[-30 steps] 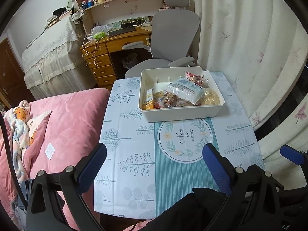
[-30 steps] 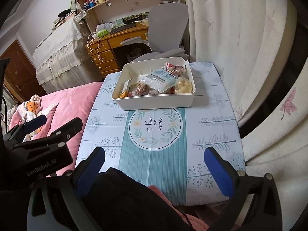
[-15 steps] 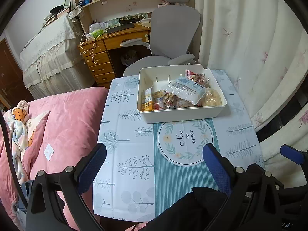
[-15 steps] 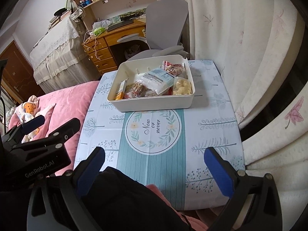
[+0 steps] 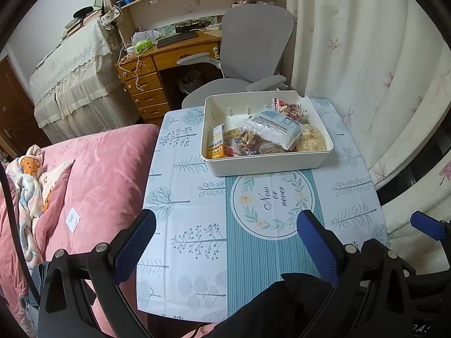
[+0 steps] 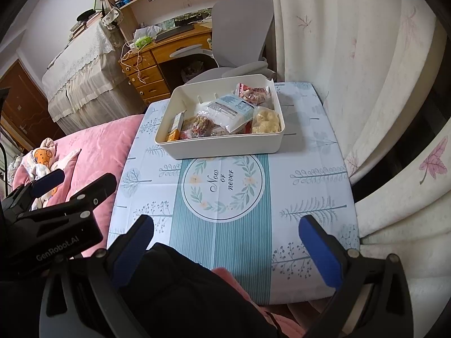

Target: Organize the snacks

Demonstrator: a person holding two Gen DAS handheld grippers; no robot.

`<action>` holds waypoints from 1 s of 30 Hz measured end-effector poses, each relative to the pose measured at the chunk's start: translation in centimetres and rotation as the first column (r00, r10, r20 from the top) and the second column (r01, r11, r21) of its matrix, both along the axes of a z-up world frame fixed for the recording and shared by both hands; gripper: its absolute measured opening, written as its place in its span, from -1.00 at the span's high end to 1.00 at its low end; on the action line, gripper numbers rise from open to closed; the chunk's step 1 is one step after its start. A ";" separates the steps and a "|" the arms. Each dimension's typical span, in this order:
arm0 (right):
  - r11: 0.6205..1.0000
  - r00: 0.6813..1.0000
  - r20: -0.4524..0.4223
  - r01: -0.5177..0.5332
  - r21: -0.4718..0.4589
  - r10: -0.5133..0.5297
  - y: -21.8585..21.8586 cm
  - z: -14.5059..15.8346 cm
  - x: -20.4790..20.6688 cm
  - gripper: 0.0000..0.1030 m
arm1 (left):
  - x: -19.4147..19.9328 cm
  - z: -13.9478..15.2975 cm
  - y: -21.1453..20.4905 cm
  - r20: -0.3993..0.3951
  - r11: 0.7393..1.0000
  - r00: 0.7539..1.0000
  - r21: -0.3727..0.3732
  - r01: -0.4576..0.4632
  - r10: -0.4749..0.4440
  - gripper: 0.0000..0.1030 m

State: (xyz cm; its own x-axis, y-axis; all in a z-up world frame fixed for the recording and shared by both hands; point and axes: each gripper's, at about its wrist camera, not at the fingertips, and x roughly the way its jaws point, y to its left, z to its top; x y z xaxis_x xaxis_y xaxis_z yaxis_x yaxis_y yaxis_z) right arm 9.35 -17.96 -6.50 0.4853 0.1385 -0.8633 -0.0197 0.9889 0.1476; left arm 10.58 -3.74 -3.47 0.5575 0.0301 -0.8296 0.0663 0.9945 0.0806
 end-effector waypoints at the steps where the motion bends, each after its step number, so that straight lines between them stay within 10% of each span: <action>1: 1.000 1.000 0.001 0.000 0.000 0.000 0.0 0.0 0.0 -1.00 | -0.1 0.0 0.0 0.000 1.000 1.000 0.000 0.000 0.000 -0.93; 30: 1.000 1.000 -0.003 0.002 0.000 -0.002 0.0 0.0 0.0 -1.00 | -0.4 -0.2 -0.1 -0.011 1.000 1.000 0.005 0.000 0.000 -0.93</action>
